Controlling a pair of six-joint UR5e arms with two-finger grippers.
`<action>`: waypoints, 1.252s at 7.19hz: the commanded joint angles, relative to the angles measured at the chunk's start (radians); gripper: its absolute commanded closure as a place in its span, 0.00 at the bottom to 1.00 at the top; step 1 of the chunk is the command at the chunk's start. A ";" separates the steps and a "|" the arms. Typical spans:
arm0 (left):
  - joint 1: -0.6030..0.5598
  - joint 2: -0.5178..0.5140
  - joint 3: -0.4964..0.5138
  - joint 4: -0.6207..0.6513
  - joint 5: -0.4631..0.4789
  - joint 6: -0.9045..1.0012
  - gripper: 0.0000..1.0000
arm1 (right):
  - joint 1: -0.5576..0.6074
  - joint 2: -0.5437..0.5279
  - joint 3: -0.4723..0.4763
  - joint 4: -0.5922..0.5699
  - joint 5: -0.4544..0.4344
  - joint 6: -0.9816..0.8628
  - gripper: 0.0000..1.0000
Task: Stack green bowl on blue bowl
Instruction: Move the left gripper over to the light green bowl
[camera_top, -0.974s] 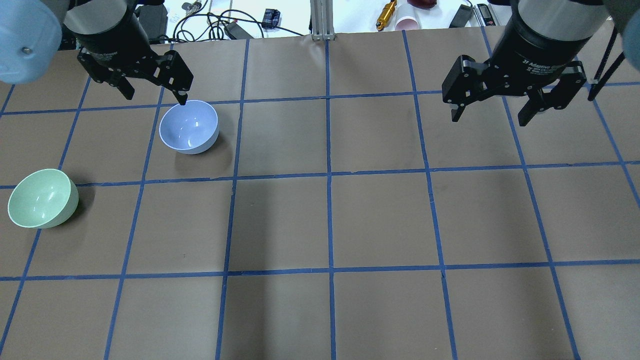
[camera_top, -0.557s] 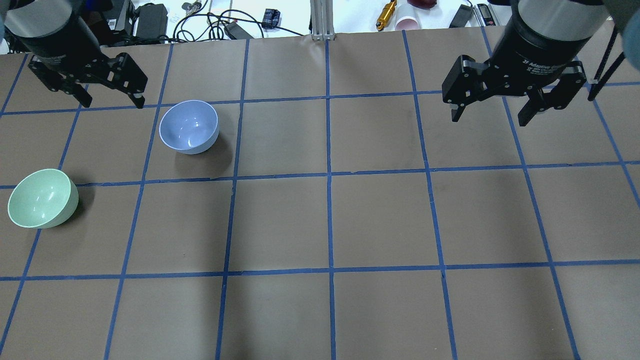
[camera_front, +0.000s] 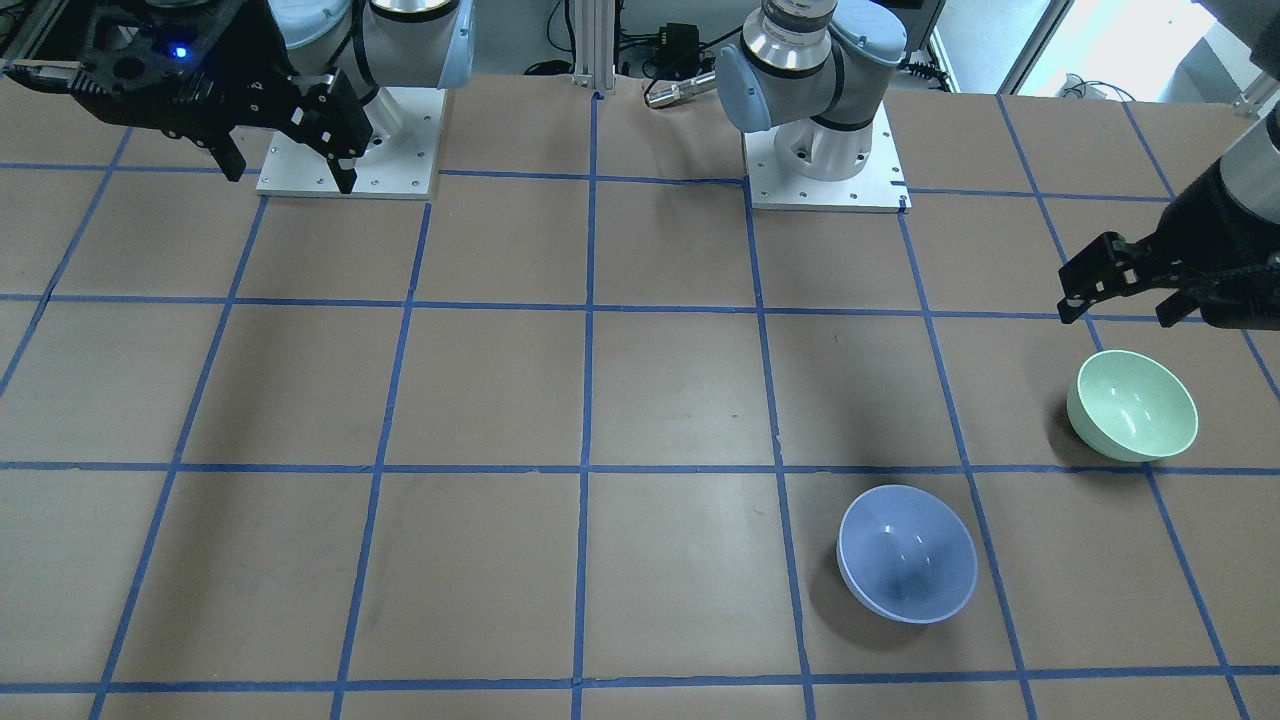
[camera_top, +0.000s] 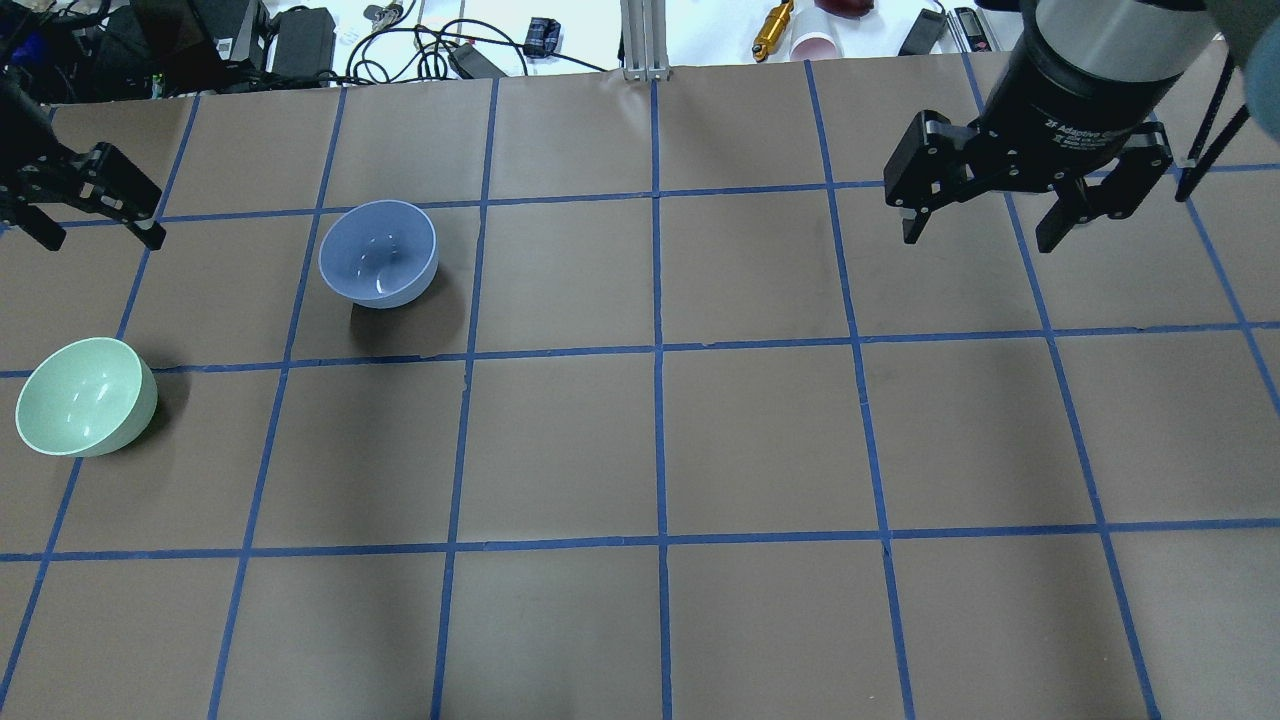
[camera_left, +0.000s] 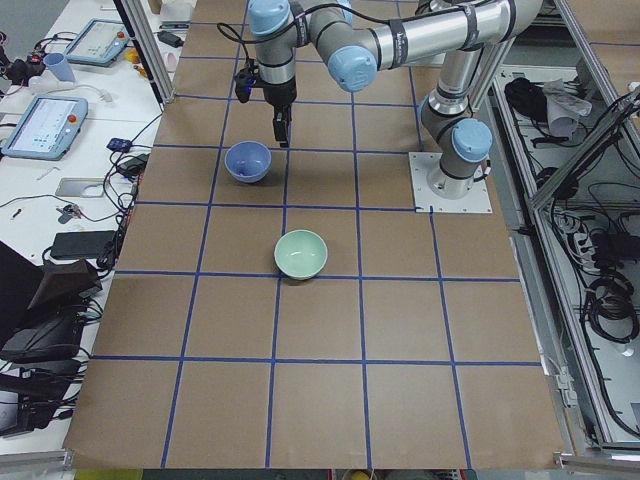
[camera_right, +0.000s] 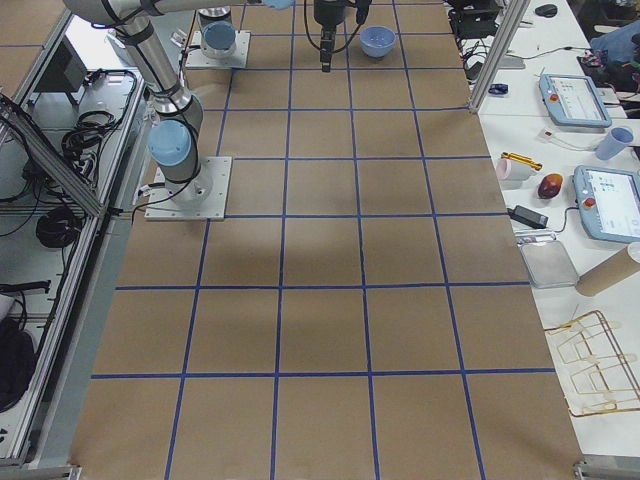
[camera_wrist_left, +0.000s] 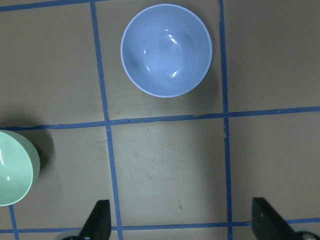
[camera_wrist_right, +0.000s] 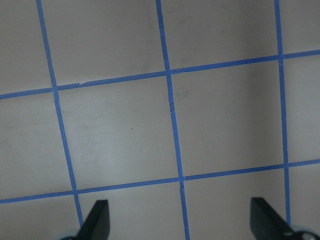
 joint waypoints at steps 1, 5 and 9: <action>0.149 -0.008 -0.070 0.066 -0.020 0.214 0.00 | 0.000 0.000 0.001 -0.001 0.000 0.000 0.00; 0.309 -0.077 -0.194 0.368 -0.024 0.444 0.00 | 0.000 0.000 -0.001 -0.001 0.000 0.000 0.00; 0.435 -0.195 -0.186 0.441 -0.154 0.562 0.00 | 0.000 0.000 0.001 -0.001 0.000 0.000 0.00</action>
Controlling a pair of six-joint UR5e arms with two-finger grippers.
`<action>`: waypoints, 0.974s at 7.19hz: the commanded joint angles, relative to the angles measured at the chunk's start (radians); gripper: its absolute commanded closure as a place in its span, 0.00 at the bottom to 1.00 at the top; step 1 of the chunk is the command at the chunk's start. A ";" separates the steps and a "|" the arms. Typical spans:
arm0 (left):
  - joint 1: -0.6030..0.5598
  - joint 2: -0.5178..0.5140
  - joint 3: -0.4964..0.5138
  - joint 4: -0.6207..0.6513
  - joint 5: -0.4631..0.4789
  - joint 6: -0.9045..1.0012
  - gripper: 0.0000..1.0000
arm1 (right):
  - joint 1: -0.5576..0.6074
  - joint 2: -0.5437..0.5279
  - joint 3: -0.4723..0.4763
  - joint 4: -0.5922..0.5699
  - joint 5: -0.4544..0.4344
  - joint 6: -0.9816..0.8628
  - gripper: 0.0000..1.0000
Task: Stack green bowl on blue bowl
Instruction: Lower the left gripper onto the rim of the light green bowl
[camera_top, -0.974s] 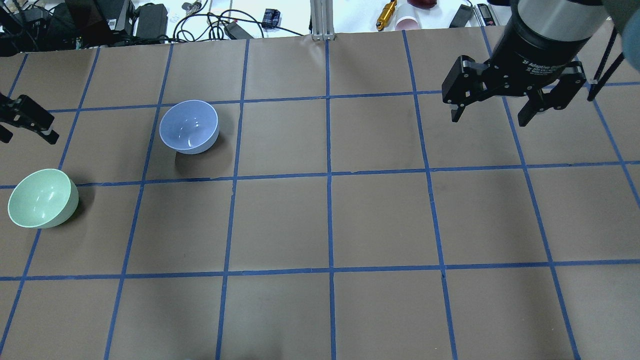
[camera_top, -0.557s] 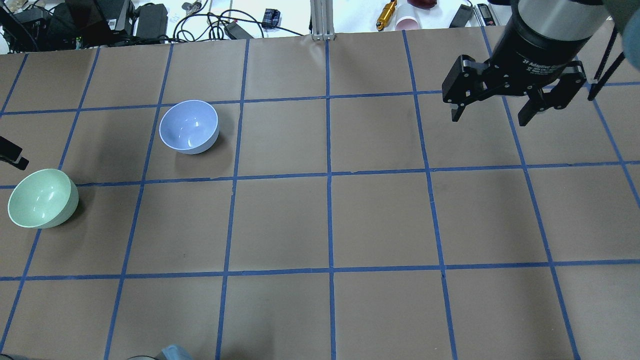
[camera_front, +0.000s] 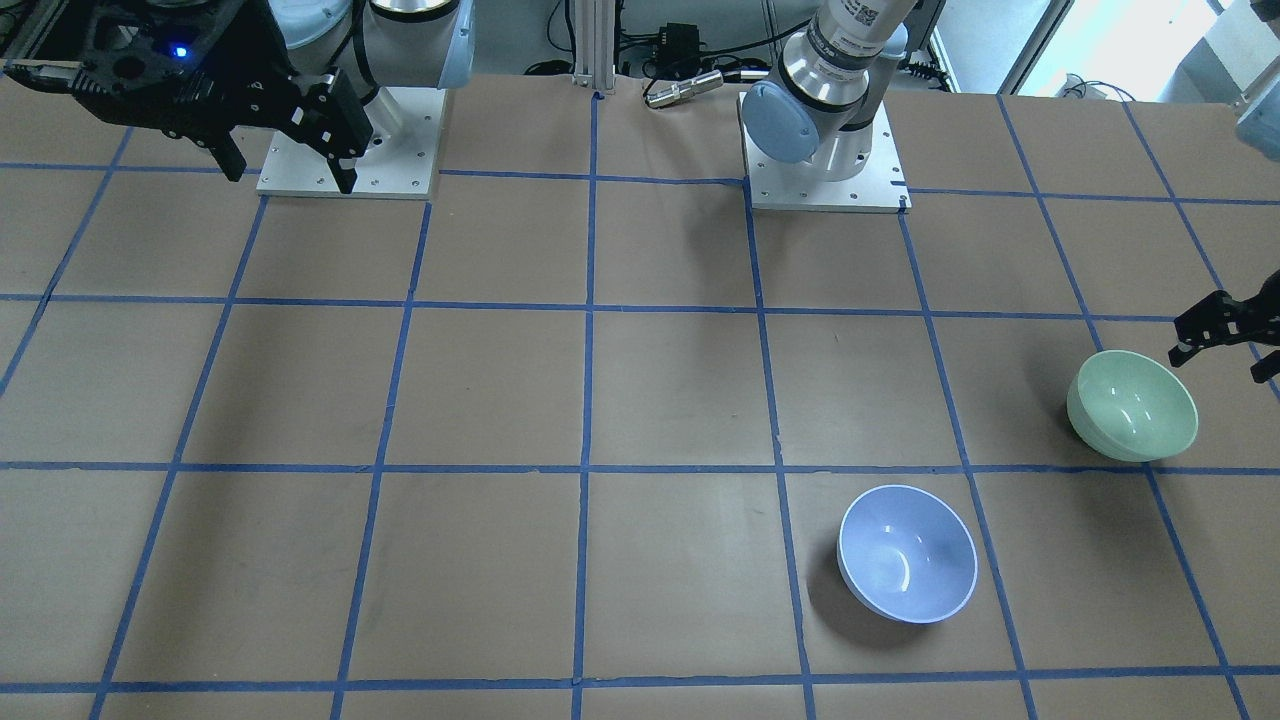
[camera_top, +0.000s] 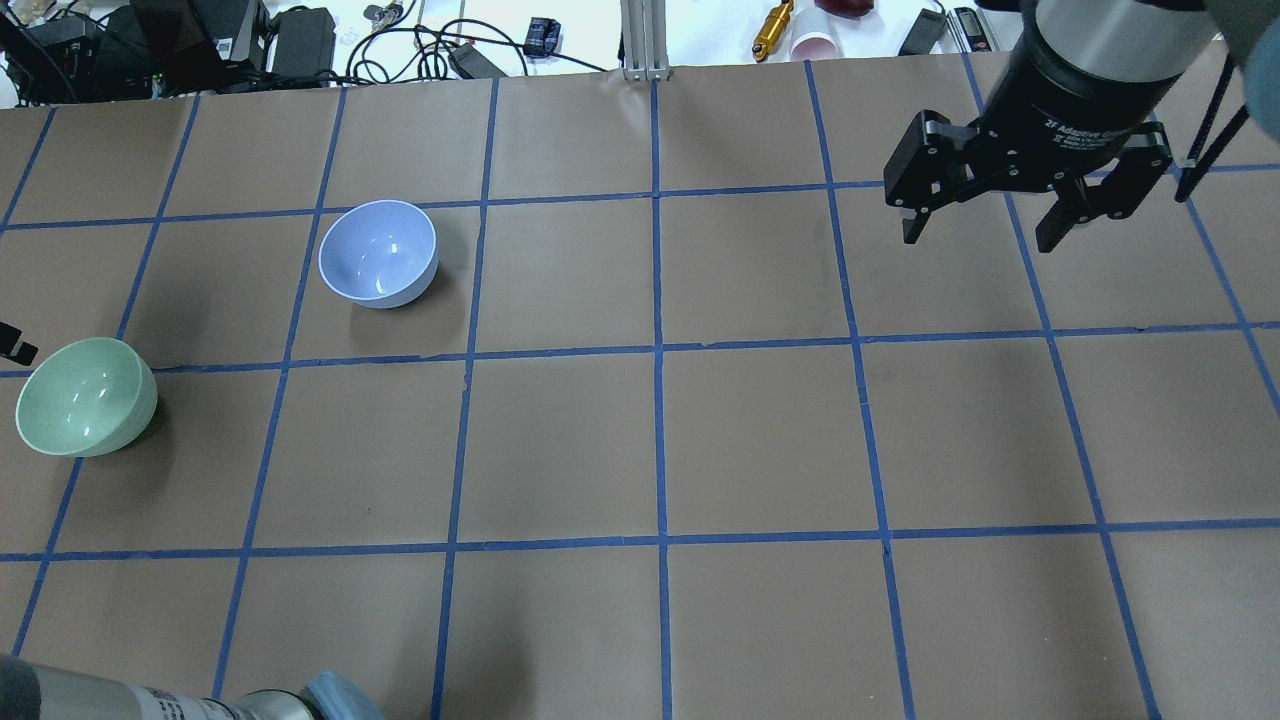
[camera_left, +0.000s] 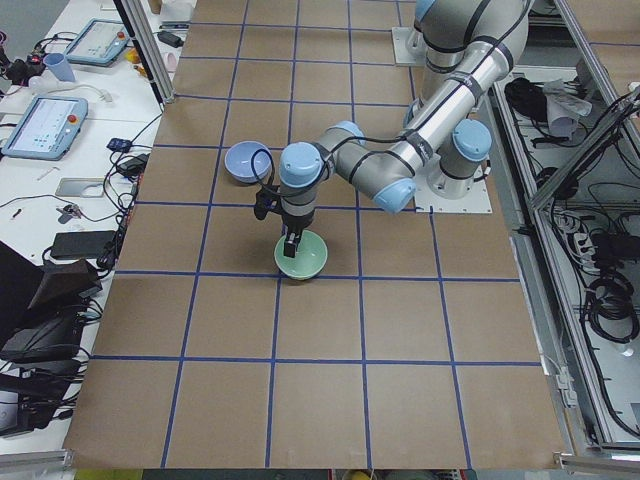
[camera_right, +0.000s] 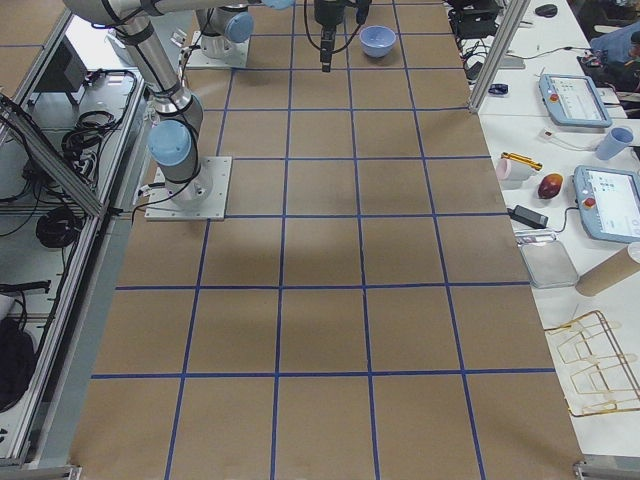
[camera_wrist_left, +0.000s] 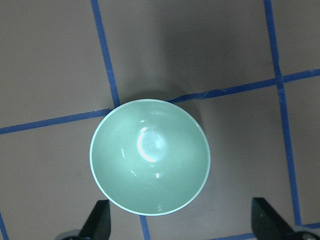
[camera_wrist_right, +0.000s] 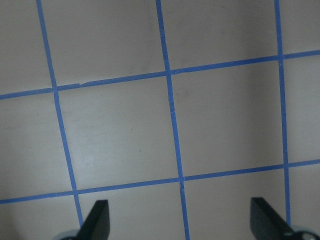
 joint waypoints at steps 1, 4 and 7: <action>0.051 -0.065 0.011 0.011 -0.039 0.021 0.00 | 0.000 0.000 -0.001 0.000 0.000 0.000 0.00; 0.053 -0.161 0.052 0.023 -0.035 0.008 0.00 | 0.000 0.000 -0.001 0.002 0.000 0.000 0.00; 0.053 -0.224 0.058 0.037 0.023 -0.060 0.00 | 0.000 0.000 0.001 0.000 0.000 0.000 0.00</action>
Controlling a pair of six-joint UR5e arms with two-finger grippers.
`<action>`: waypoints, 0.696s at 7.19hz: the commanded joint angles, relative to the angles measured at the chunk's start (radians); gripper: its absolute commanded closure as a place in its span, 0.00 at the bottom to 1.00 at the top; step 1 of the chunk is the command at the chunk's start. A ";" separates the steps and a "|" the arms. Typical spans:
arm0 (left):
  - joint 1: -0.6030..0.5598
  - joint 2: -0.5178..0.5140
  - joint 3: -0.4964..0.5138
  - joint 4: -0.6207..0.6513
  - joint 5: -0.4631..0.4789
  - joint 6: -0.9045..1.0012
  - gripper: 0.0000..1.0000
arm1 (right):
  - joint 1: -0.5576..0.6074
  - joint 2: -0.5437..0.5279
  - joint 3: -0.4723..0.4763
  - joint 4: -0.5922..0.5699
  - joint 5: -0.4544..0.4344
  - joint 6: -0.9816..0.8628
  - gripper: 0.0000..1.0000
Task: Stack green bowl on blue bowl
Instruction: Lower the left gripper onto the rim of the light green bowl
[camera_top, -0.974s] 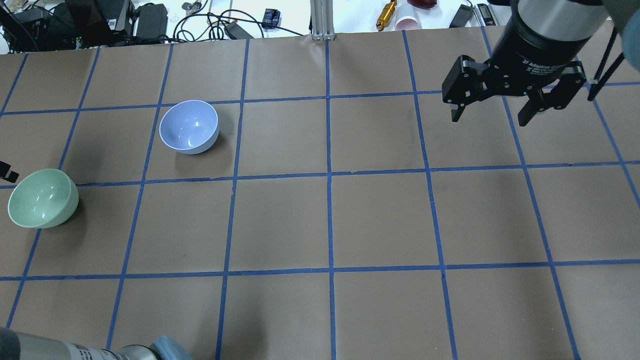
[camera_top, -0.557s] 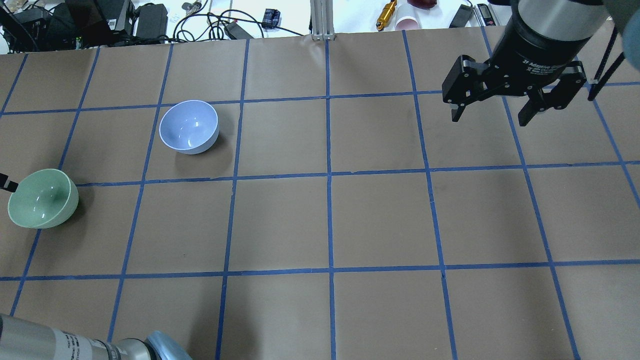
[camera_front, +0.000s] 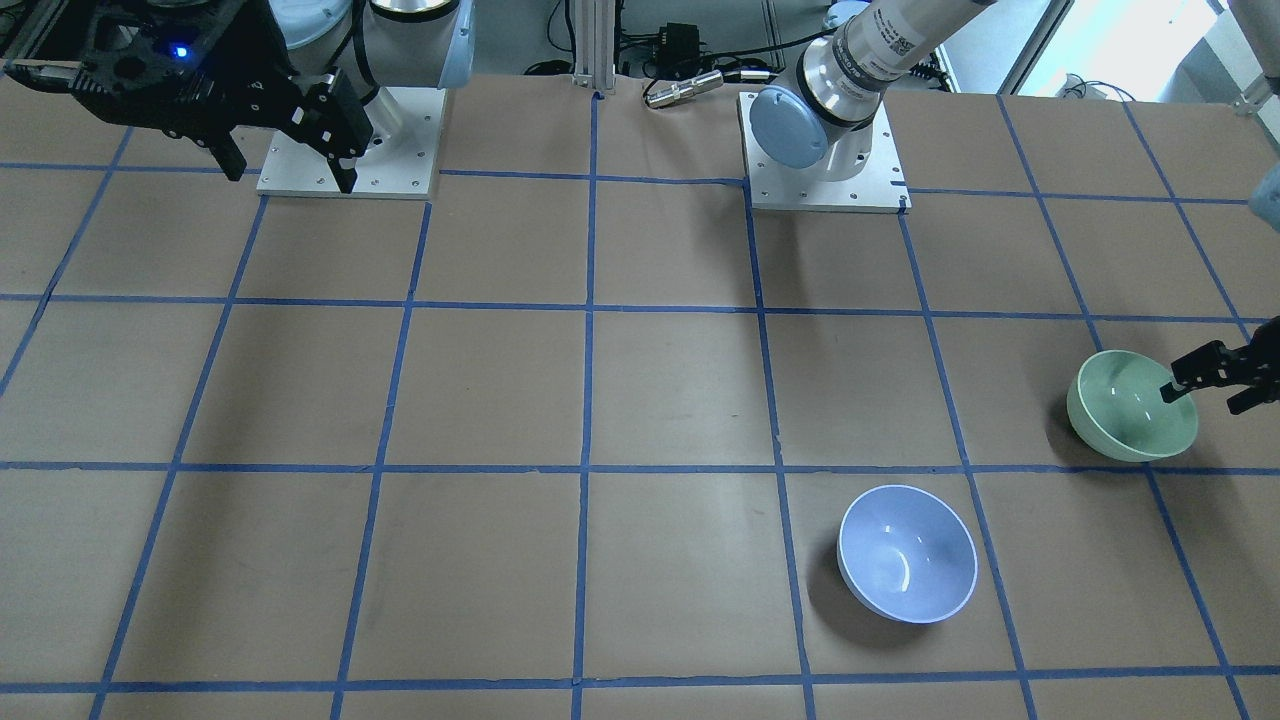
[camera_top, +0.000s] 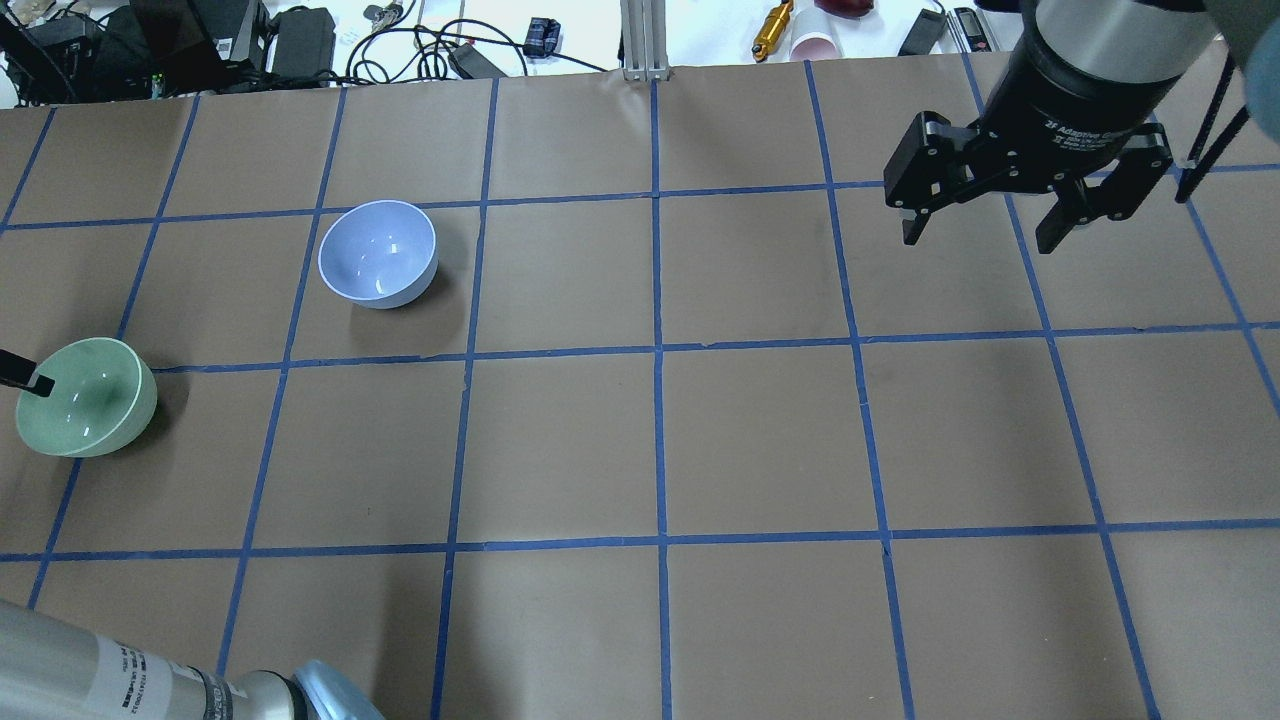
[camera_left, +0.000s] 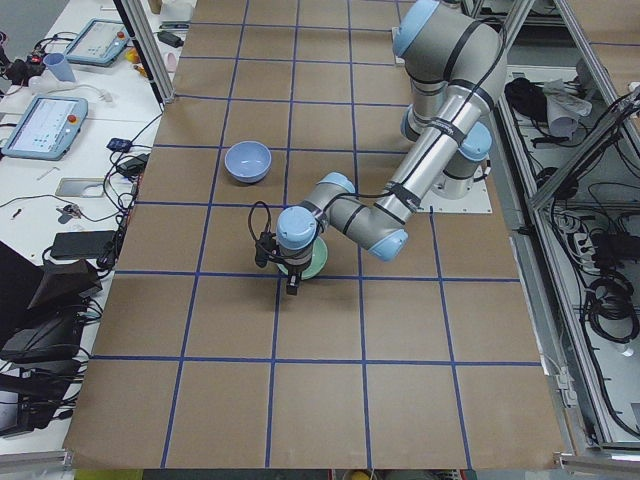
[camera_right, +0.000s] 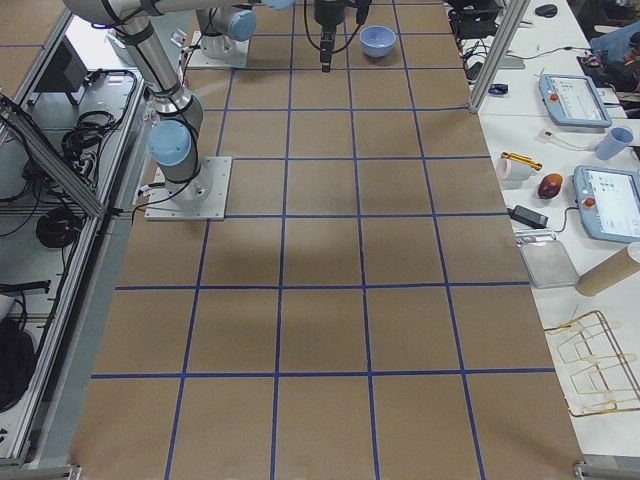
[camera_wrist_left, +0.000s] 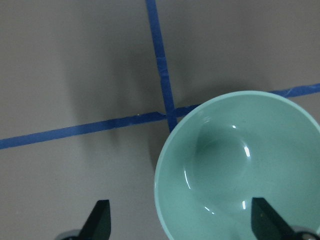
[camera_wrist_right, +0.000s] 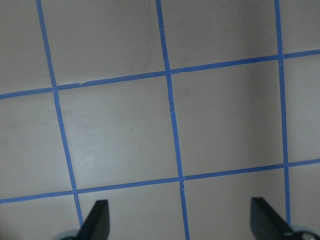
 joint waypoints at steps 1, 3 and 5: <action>0.000 -0.047 -0.004 0.004 0.016 -0.024 0.00 | 0.000 0.000 0.000 0.000 0.000 0.000 0.00; -0.002 -0.061 -0.006 0.004 0.024 -0.035 0.00 | 0.000 0.000 0.000 -0.001 0.000 0.000 0.00; -0.003 -0.067 -0.003 0.001 0.021 -0.033 0.00 | 0.000 0.000 0.000 -0.001 0.000 0.000 0.00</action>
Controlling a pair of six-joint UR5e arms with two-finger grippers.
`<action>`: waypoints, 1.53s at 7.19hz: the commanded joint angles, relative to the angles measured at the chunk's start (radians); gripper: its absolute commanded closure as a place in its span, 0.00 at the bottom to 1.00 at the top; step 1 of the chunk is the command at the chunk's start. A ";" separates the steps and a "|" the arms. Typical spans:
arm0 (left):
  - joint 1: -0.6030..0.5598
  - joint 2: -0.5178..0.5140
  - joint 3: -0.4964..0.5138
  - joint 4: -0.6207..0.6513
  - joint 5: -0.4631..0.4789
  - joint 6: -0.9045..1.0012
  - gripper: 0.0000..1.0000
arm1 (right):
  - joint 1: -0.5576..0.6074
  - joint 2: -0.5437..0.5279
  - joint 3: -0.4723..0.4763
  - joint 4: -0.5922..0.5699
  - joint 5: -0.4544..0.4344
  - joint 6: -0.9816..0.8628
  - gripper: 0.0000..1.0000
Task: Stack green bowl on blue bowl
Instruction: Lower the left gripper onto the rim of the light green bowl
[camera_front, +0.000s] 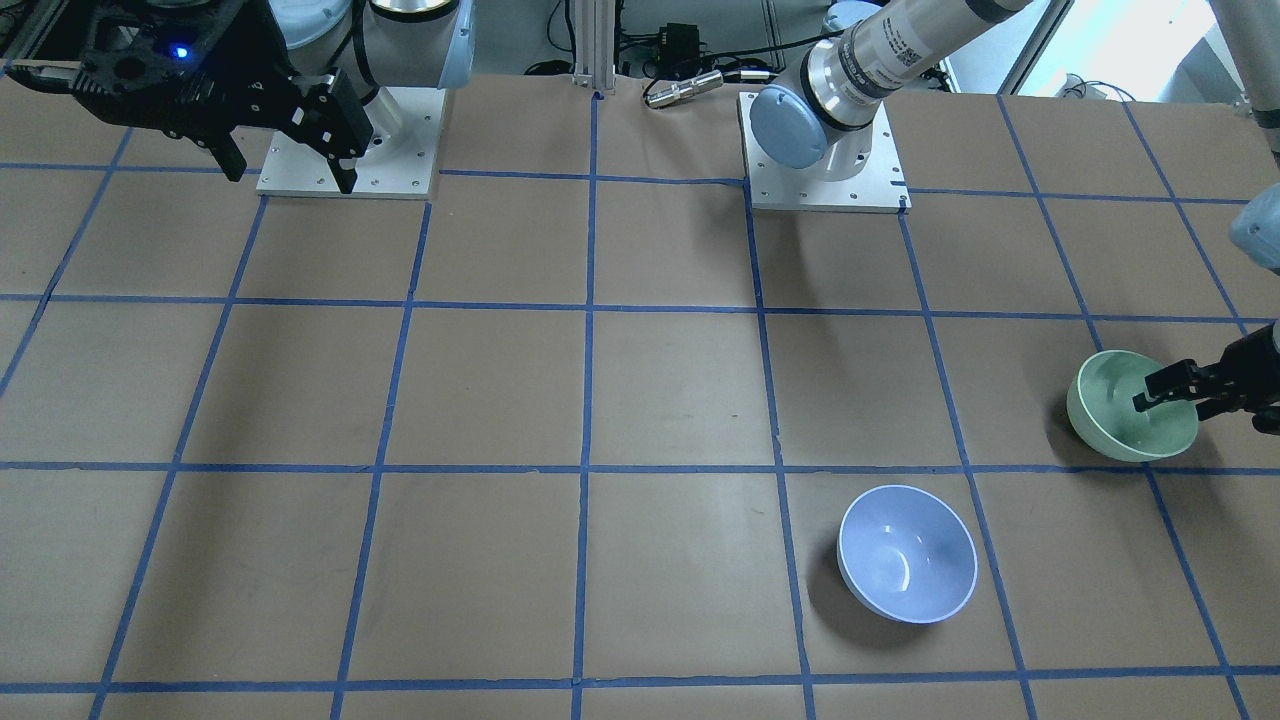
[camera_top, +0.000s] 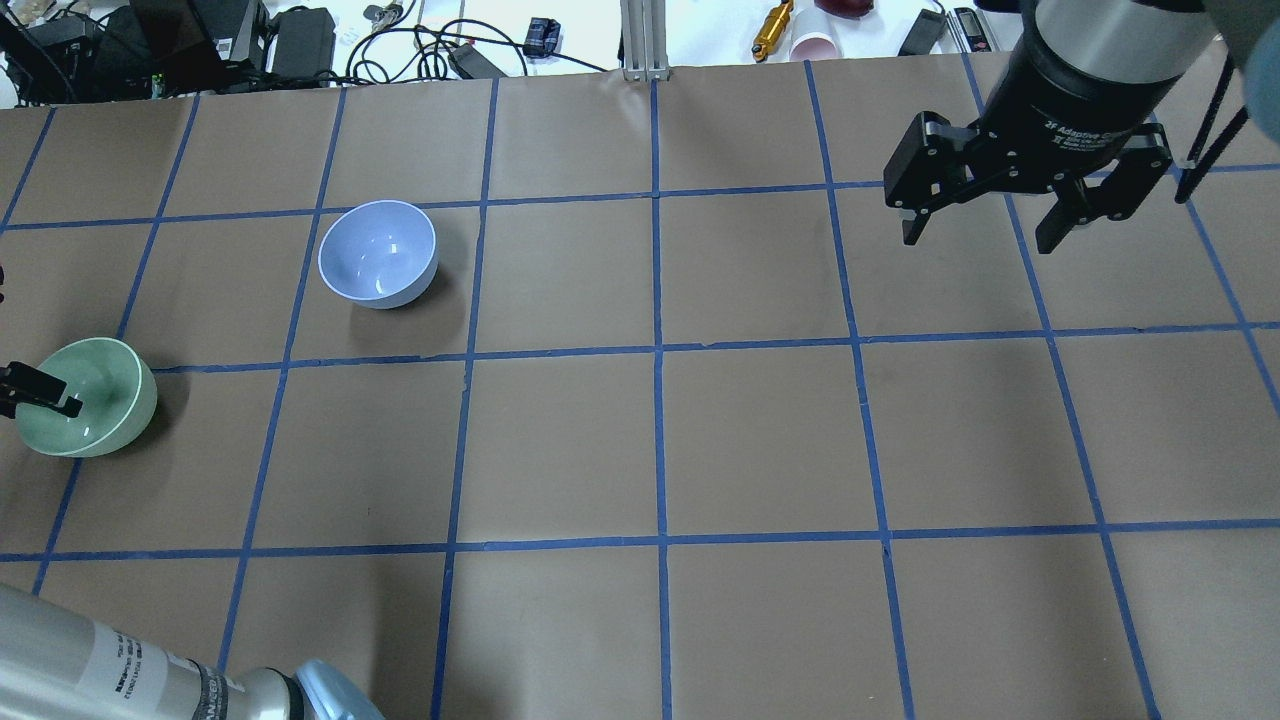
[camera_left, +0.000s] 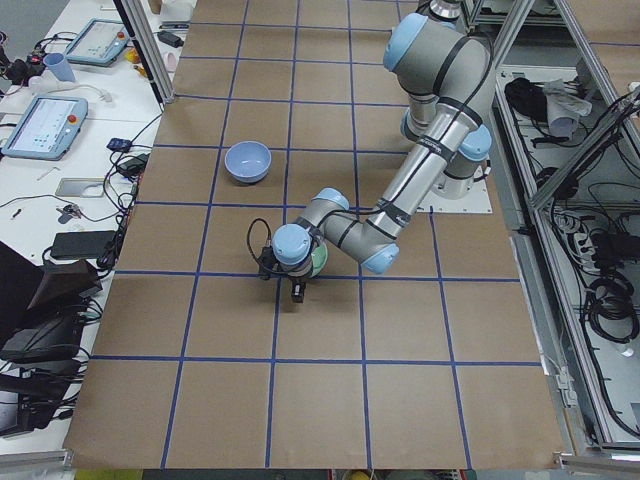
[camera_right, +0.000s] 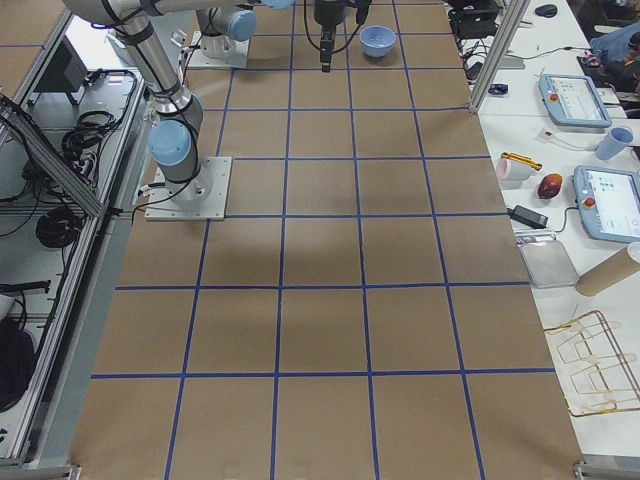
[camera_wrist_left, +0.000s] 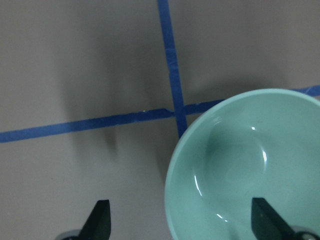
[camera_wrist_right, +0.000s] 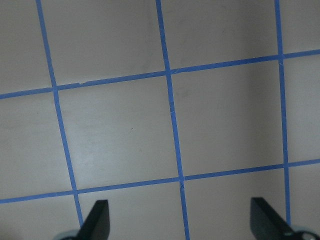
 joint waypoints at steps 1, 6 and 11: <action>-0.001 -0.007 0.001 -0.003 0.000 0.008 0.00 | 0.000 0.000 -0.002 0.001 0.000 0.000 0.00; -0.001 -0.019 -0.001 -0.012 -0.005 0.008 0.02 | 0.000 0.000 0.000 0.001 0.000 0.000 0.00; -0.007 -0.016 0.002 -0.025 0.003 0.008 0.97 | 0.000 0.000 -0.002 -0.001 0.000 0.000 0.00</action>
